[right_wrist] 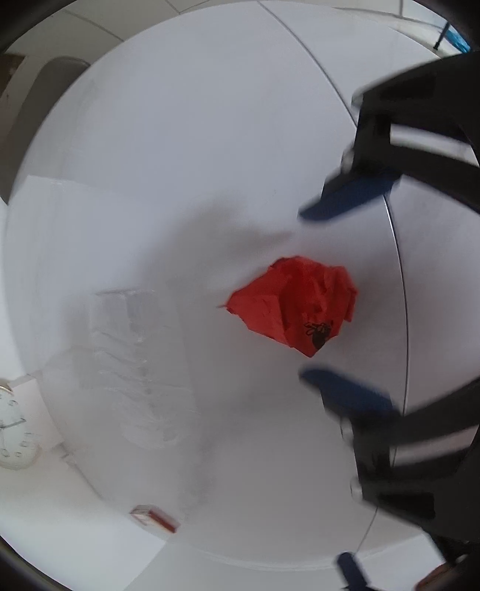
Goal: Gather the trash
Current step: 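Grasp the crumpled red paper with the right gripper, then grasp the clear plastic bottle with the left gripper while the right holds the red paper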
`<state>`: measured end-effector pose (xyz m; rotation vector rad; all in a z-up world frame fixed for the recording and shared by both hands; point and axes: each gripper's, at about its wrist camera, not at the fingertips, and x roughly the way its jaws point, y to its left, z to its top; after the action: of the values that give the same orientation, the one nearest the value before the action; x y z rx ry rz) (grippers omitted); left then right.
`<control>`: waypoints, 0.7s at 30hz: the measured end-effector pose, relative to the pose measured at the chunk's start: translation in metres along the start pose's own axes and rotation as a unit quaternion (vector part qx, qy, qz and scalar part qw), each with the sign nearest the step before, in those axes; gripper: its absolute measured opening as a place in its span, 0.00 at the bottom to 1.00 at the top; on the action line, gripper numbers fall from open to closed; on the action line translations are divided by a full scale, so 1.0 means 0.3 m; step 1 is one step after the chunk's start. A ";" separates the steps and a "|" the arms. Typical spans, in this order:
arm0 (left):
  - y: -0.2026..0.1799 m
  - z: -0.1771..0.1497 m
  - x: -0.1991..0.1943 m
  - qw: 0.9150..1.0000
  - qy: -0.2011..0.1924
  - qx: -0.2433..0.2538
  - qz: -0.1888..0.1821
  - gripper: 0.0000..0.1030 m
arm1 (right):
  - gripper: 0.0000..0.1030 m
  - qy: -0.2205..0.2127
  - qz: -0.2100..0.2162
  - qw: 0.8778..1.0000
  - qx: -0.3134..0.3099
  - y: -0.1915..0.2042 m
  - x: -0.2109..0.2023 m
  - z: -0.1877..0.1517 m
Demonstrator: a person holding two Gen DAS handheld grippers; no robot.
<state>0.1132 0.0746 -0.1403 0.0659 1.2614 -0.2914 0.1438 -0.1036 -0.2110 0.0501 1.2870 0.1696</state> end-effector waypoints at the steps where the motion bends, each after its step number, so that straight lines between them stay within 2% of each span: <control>1: 0.004 0.015 0.005 1.000 -0.002 0.010 -0.002 0.92 | 0.44 0.003 0.004 1.000 0.003 -0.006 -0.002 -0.006; 4: 0.010 0.097 0.023 0.998 -0.018 0.066 -0.002 0.92 | 0.42 0.002 0.004 1.000 0.008 -0.011 -0.020 -0.020; 7: -0.004 0.190 0.051 0.990 -0.035 0.136 0.000 0.92 | 0.41 -0.003 0.006 1.000 0.019 -0.013 -0.048 -0.039; 8: -0.012 0.229 0.064 0.985 -0.039 0.167 0.001 0.92 | 0.41 -0.004 0.005 1.000 0.022 -0.011 -0.056 -0.043; 12: -0.057 0.378 0.129 0.962 -0.040 0.271 -0.016 0.92 | 0.42 -0.009 -0.003 0.999 0.047 -0.029 -0.116 -0.091; 16: -0.136 0.513 0.208 0.926 -0.025 0.374 -0.041 0.92 | 0.42 -0.012 -0.015 0.996 0.083 -0.075 -0.187 -0.174; 19: -0.193 0.584 0.290 0.908 -0.004 0.417 -0.044 0.92 | 0.42 -0.011 -0.020 0.994 0.105 -0.083 -0.212 -0.221; 21: -0.220 0.615 0.347 0.899 0.018 0.434 -0.050 0.92 | 0.42 -0.010 -0.025 0.992 0.121 -0.096 -0.230 -0.262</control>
<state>0.2961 -0.0462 -0.1745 0.7754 1.0871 -0.9327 0.0527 -0.1471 -0.1714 0.2252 1.2826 -0.0304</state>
